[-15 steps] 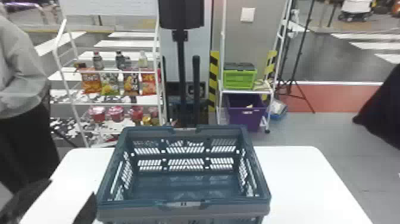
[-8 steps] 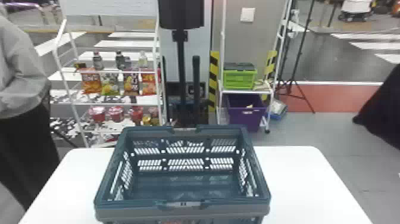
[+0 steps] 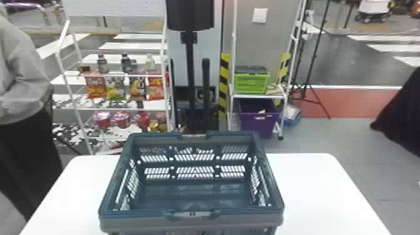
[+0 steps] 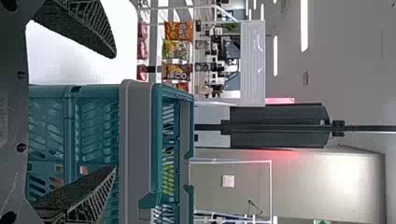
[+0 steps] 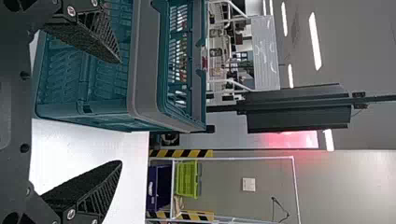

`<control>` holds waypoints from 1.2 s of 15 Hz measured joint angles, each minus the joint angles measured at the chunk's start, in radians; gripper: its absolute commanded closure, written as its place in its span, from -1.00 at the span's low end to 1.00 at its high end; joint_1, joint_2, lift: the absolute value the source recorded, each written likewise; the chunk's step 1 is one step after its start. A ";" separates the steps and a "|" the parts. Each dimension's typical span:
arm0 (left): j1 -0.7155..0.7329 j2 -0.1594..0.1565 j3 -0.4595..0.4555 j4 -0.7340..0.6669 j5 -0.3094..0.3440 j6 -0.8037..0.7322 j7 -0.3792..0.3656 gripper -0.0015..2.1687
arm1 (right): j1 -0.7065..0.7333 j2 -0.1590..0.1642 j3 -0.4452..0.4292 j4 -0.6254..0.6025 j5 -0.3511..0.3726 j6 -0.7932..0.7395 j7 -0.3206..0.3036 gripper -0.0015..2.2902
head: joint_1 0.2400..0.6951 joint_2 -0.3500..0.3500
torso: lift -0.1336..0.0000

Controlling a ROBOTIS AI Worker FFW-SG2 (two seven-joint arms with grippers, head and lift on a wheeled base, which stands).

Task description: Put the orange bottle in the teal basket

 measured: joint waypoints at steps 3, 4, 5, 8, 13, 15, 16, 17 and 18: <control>0.009 0.000 -0.048 -0.019 -0.003 -0.016 0.084 -0.97 | 0.020 -0.030 0.002 -0.030 -0.015 0.035 -0.016 -0.89 | 0.14 0.00 | 1.00; 0.010 0.000 -0.061 -0.024 -0.003 -0.030 0.107 -0.97 | 0.021 -0.036 0.004 -0.036 -0.016 0.044 -0.021 -0.89 | 0.14 0.00 | 1.00; 0.014 0.000 -0.071 -0.031 -0.002 -0.048 0.117 -0.97 | 0.021 -0.041 0.007 -0.041 -0.016 0.050 -0.023 -0.89 | 0.14 0.00 | 1.00; 0.018 0.000 -0.072 -0.049 0.006 -0.050 0.115 -0.97 | 0.008 -0.033 0.017 -0.044 -0.015 0.050 -0.024 -0.89 | 0.14 0.00 | 1.00; 0.016 0.013 -0.065 -0.066 0.022 0.002 0.115 -0.97 | -0.002 -0.021 0.029 -0.044 -0.001 0.051 -0.022 -0.89 | 0.14 0.00 | 1.00; 0.016 0.014 -0.067 -0.062 0.022 0.002 0.115 -0.97 | -0.007 -0.021 0.033 -0.048 0.002 0.055 -0.021 -0.89 | 0.14 0.00 | 1.00; 0.016 0.014 -0.068 -0.060 0.022 0.002 0.115 -0.97 | -0.010 -0.019 0.034 -0.051 0.003 0.058 -0.020 -0.89 | 0.14 0.00 | 1.00; 0.015 0.014 -0.068 -0.058 0.022 0.002 0.115 -0.97 | -0.013 -0.016 0.035 -0.054 0.005 0.059 -0.019 -0.89 | 0.14 0.00 | 1.00; 0.015 0.014 -0.067 -0.057 0.023 0.002 0.115 -0.97 | -0.013 -0.013 0.036 -0.056 0.007 0.060 -0.019 -0.89 | 0.14 0.00 | 1.00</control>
